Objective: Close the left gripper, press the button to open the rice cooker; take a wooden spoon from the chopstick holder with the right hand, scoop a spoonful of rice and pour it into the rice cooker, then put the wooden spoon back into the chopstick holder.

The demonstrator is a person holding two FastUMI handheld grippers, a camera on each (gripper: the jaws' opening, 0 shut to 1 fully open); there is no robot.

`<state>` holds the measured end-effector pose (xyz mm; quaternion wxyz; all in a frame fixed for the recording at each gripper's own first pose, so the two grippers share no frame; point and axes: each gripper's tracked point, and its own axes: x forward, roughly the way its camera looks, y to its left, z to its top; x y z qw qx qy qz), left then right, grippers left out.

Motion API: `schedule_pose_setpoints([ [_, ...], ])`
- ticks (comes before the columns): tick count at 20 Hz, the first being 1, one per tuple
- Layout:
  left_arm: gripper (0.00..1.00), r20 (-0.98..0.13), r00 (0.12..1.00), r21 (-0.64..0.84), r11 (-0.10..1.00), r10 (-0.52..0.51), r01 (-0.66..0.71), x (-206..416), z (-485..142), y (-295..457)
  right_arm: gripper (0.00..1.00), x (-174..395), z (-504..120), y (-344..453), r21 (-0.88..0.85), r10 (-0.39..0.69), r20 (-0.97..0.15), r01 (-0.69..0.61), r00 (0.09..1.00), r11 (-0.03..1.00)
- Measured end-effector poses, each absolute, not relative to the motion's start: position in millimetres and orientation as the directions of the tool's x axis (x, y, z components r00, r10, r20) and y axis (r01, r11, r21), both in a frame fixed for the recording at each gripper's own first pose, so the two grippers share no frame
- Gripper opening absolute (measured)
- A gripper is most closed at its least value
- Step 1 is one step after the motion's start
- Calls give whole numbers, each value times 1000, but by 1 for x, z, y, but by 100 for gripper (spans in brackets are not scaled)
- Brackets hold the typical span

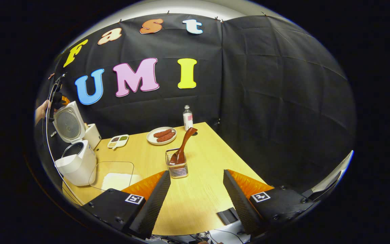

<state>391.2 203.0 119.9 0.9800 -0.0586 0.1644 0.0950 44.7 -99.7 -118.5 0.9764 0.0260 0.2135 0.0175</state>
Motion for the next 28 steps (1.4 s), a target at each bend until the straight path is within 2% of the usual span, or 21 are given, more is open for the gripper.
schedule_pose_setpoints([
  [6, 99, -365, 919, -100, 975, 148, -197, 330, 92, 173, 99, 49, -129, -71, 119, 150, -432, -109, 889, 987],
  [13, 96, -408, 897, -90, 970, 172, -226, 269, 13, 142, 99, 50, -149, -51, 151, 226, -474, -174, 851, 973],
  [14, 99, -412, 894, -74, 972, 175, -225, 267, -3, 139, 99, 49, -151, -50, 147, 231, -477, -183, 848, 972],
  [24, 100, -449, 877, -2, 981, 171, -192, 257, -108, 123, 99, 19, -186, -45, 96, 234, -568, -219, 789, 971],
  [28, 100, -399, 899, -19, 979, 180, -205, 258, -109, 123, 99, 27, -178, -47, 43, 213, -541, -225, 814, 973],
])
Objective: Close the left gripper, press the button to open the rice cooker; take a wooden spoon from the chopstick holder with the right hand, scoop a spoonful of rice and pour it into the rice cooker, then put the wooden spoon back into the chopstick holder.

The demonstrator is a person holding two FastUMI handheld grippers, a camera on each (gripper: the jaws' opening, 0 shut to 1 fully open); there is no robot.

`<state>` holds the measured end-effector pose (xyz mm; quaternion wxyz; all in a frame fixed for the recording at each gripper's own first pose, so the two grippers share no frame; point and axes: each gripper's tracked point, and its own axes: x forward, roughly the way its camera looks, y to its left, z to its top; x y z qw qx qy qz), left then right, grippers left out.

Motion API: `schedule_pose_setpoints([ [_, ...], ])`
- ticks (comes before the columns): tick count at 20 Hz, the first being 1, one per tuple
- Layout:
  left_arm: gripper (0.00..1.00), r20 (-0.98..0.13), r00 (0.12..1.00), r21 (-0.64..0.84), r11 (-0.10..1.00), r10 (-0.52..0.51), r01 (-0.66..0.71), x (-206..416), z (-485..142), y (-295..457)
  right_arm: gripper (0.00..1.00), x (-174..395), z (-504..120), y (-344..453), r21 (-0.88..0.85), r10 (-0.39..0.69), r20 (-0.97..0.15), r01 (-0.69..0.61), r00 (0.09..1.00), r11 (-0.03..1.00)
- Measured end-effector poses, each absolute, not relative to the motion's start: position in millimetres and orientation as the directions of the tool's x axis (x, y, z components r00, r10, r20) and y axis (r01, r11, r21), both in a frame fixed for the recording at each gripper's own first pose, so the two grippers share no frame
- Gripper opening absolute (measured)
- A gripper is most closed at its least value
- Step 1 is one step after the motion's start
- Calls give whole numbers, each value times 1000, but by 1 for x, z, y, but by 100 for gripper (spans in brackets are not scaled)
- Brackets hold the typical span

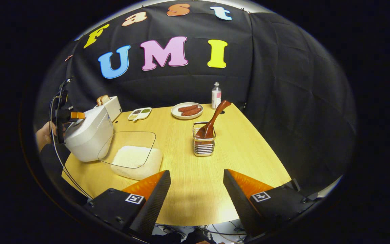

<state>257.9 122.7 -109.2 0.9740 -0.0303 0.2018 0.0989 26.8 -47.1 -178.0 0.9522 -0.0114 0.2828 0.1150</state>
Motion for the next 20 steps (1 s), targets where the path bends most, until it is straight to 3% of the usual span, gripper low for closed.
schedule_pose_setpoints([
  [5, 100, -363, 908, 24, 976, 211, -217, 254, -96, 129, 99, 48, -148, -34, 18, 206, -457, -222, 866, 975],
  [8, 96, -249, 943, 26, 975, 222, -222, 234, -40, 119, 99, 61, -120, -18, 55, 233, -395, -230, 889, 972],
  [12, 96, -79, 978, 3, 982, 191, -191, 167, 37, 93, 99, 78, -68, -5, 15, 235, -266, -240, 935, 971],
  [15, 96, 24, 973, -17, 973, 231, -231, 100, 70, 85, 99, 76, -17, 0, -39, 210, -136, -217, 968, 975],
  [20, 97, 13, 980, -41, 980, 197, -197, 17, 59, 54, 99, 42, 23, 4, -7, 205, -35, -205, 978, 979],
])
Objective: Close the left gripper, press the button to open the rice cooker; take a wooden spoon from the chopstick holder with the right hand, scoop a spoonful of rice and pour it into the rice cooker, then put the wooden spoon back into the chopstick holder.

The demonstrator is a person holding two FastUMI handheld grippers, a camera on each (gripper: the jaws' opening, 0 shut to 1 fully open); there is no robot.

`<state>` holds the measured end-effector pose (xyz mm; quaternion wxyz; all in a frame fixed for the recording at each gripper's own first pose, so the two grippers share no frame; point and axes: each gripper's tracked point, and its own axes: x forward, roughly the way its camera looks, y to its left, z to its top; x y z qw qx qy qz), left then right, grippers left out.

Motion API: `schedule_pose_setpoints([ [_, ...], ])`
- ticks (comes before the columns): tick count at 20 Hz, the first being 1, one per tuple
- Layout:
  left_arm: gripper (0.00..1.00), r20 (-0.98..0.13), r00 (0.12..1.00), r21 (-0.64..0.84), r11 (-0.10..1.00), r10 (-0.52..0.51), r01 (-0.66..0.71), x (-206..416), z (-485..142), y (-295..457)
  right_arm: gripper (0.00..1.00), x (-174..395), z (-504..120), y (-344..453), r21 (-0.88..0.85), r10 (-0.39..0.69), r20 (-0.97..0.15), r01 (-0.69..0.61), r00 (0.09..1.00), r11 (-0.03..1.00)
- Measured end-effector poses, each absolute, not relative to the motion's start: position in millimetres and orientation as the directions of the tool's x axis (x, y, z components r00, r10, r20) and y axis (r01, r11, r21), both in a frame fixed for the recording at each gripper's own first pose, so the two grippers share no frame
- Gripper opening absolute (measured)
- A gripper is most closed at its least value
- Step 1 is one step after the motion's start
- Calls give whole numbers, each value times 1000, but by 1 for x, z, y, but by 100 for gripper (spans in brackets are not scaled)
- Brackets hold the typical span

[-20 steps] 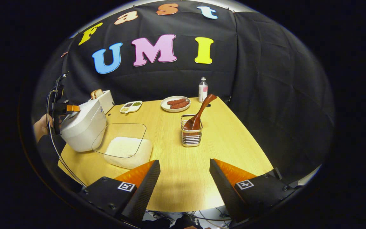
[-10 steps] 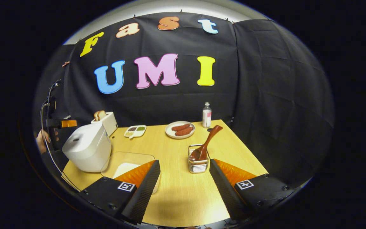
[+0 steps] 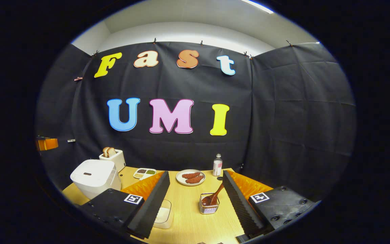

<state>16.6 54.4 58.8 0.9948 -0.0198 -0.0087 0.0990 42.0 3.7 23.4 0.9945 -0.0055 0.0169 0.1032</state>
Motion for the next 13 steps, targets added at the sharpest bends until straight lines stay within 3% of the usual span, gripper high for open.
schedule_pose_setpoints([
  [6, 97, -3, 987, -51, 986, 161, -161, -25, 46, 33, 99, 2, 12, -9, 0, 186, -81, -186, 979, 982],
  [13, 96, 5, 991, -58, 989, 135, -134, -10, 44, 26, 99, 16, 21, -23, 45, 147, -102, -143, 984, 989],
])
